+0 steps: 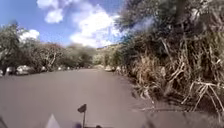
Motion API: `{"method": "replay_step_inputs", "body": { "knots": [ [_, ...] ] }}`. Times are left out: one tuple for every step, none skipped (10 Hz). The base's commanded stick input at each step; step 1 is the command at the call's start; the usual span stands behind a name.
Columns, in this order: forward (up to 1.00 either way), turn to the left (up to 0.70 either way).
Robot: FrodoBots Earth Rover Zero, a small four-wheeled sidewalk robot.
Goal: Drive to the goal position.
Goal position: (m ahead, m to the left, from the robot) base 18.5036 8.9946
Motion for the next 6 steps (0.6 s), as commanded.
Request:
{"method": "replay_step_inputs", "body": {
  "knots": [
    [0.7,0.0],
    [0.7,0.0],
    [0.7,0.0],
    [0.7,0.0],
    [0.7,0.0],
    [0.7,0.0]
  ]
}}
